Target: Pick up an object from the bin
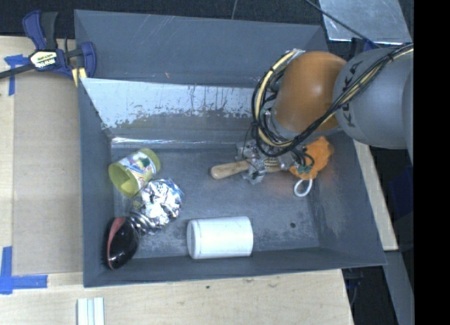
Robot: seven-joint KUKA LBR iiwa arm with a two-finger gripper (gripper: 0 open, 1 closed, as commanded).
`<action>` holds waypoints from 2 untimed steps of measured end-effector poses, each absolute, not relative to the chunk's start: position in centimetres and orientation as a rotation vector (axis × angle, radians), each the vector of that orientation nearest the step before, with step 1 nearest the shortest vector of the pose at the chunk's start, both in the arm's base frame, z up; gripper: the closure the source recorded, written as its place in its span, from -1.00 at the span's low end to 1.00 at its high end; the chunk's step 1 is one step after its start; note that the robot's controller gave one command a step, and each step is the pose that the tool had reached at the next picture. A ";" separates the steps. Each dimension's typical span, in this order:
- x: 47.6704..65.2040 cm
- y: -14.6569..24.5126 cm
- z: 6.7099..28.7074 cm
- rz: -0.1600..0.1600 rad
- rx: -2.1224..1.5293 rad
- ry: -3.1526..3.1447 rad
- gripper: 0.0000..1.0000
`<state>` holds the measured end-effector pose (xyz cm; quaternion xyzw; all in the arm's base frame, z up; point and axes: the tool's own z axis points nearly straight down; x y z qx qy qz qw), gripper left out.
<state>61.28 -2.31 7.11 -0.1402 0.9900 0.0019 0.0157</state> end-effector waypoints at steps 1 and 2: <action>61.9 2.9 12.9 0.009 -0.418 3.071 1.00; 62.1 2.3 26.4 0.009 -0.356 3.067 1.00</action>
Offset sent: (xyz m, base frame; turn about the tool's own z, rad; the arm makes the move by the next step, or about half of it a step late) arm 0.0036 0.0491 0.0535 0.0152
